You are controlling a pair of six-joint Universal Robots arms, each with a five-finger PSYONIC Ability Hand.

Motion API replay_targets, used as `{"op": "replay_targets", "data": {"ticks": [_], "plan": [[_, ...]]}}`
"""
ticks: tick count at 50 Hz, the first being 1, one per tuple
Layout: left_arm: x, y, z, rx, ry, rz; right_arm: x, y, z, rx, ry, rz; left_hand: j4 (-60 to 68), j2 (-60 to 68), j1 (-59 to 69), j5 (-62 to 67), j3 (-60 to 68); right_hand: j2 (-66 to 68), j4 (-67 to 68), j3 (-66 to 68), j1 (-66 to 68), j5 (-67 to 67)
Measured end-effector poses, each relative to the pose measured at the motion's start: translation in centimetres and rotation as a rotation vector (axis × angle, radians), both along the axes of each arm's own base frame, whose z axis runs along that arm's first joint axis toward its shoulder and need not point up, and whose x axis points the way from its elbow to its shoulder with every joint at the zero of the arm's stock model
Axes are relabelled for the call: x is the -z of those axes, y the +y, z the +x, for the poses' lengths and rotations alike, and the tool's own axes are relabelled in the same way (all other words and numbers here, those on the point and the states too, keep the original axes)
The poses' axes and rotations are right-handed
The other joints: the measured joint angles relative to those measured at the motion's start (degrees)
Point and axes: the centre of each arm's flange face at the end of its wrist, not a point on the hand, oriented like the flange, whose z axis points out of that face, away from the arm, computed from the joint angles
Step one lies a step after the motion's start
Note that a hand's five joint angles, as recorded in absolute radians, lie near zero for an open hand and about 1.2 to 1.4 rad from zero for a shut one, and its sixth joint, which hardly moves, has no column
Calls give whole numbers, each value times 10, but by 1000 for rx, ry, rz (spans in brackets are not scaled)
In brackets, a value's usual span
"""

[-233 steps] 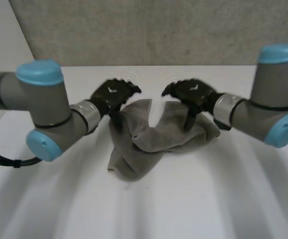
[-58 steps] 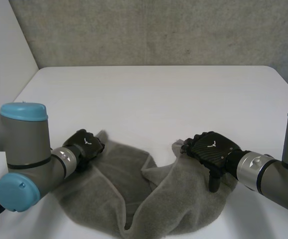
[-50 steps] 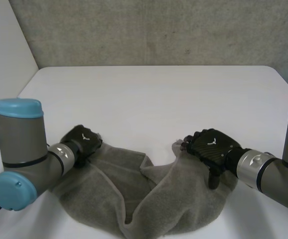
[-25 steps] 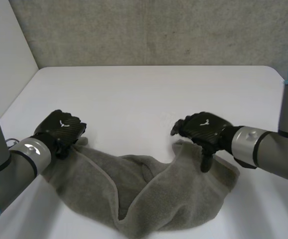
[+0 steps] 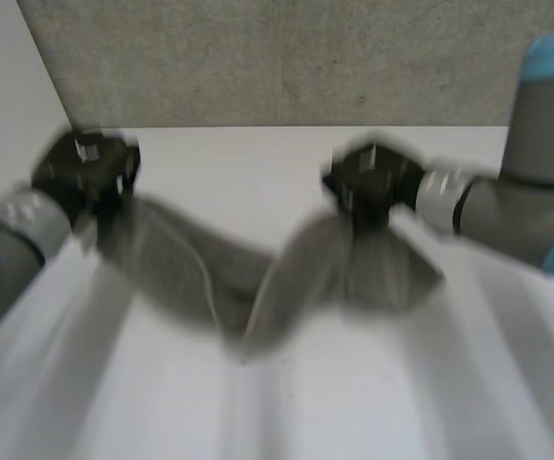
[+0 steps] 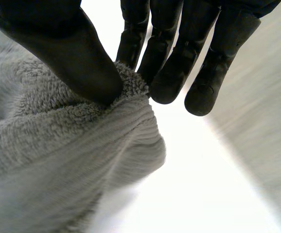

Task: Fold the towel.

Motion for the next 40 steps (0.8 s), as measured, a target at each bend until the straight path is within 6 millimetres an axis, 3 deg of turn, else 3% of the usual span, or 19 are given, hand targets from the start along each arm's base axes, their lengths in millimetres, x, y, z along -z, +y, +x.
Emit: {"op": "replay_targets", "data": {"ticks": [2,3,4,7,9,12,14,17,18,19,20,22,26,29,32,35,40], "plan": [[-35,-16,-6,-4,108,-95,-52,-14,3,41,-177,-163,0,0,0,0,0,0,0,0,0,0],[-45,-20,-7,-7,144,-122,-66,-16,3,49,-224,-202,0,0,0,0,0,0,0,0,0,0],[-66,-27,-8,-12,221,-178,-92,-18,2,60,-319,-277,0,0,0,0,0,0,0,0,0,0],[-126,-39,-6,-23,481,-325,-150,-15,-5,62,-546,-429,0,0,0,0,0,0,0,3,0,6],[-151,-41,-3,-20,631,-382,-167,-11,-9,55,-632,-462,0,0,0,0,0,0,0,3,0,6],[-163,-44,2,-19,768,-396,-161,-8,-12,57,-646,-430,0,0,0,0,0,6,0,3,0,6],[-154,-48,3,-31,803,-359,-143,-7,-12,60,-602,-378,0,0,0,0,0,6,0,3,0,6],[-124,-51,2,-61,797,-263,-105,-4,-9,56,-483,-293,0,0,0,0,0,6,0,3,0,6],[-92,-53,0,-84,763,-173,-72,0,-8,43,-370,-237,0,0,3,0,0,6,0,3,1,6],[-71,-54,-1,-96,736,-116,-54,4,-7,34,-308,-212,0,0,5,0,0,7,0,3,2,6],[-63,-53,-1,-100,724,-92,-44,5,-7,27,-274,-199,0,0,5,0,0,7,0,3,2,6],[-20,-51,-3,-117,657,18,-2,13,-8,3,-144,-144,0,0,5,0,0,8,0,3,4,6],[52,-43,-2,-143,519,179,62,27,-13,-23,27,-30,0,0,5,0,0,8,0,3,4,6],[91,-36,3,-166,414,258,96,37,-18,-26,107,55,0,1,5,0,1,8,0,3,8,8],[119,-30,11,-189,317,307,119,46,-24,-23,167,121,0,1,5,0,1,8,0,3,8,12],[132,-26,19,-207,249,326,127,52,-29,-17,195,151,0,1,5,0,1,8,0,5,8,12],[128,-26,28,-226,202,301,118,58,-35,-5,196,150,0,1,5,0,1,8,0,5,8,12]]}}
